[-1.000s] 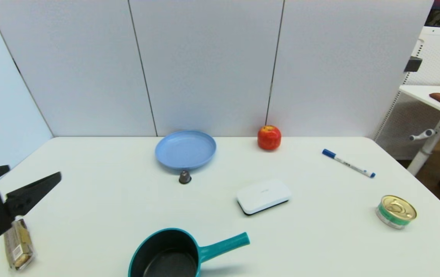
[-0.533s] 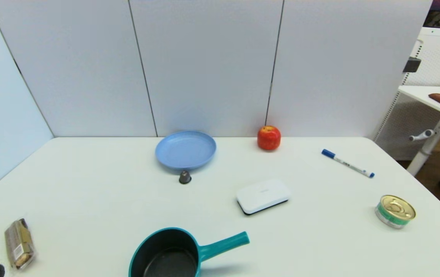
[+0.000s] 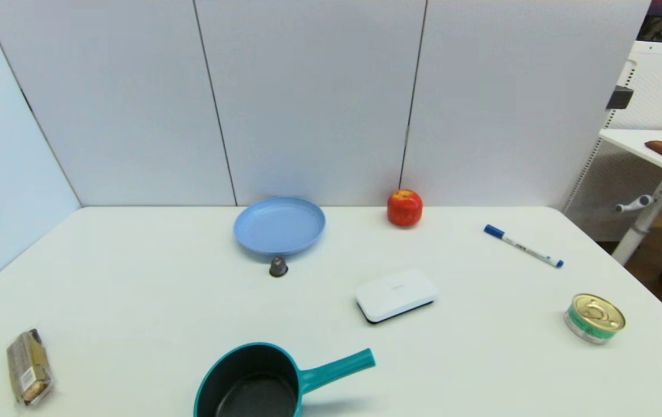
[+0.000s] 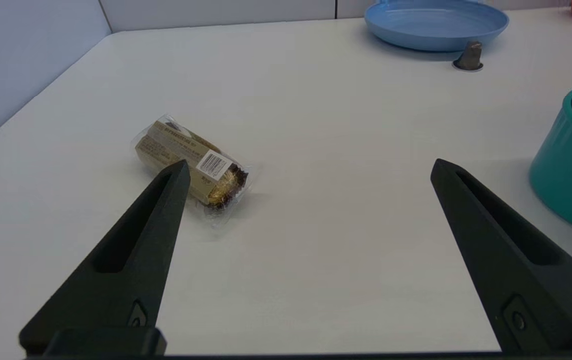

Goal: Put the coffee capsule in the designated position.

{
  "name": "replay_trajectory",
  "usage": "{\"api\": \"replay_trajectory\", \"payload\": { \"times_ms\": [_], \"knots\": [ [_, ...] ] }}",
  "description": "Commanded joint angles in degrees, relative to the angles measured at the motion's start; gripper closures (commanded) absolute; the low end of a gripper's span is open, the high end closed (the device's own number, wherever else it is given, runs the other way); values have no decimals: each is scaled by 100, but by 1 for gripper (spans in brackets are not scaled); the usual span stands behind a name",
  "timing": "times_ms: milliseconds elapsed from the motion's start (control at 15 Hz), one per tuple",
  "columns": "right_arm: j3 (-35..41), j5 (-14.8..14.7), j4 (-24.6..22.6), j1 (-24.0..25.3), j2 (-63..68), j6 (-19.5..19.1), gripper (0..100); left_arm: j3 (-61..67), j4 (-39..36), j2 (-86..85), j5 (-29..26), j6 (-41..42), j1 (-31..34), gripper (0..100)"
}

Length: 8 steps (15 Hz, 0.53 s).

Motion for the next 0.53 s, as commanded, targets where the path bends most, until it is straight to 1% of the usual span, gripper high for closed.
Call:
{"api": "replay_trajectory", "payload": {
  "times_ms": [67, 533],
  "knots": [
    [0, 1, -1, 1, 7, -1, 0, 19, -3, -14, 2, -54, 2, 0],
    [0, 1, -1, 1, 7, -1, 0, 19, -3, -14, 2, -54, 2, 0]
  ]
}}
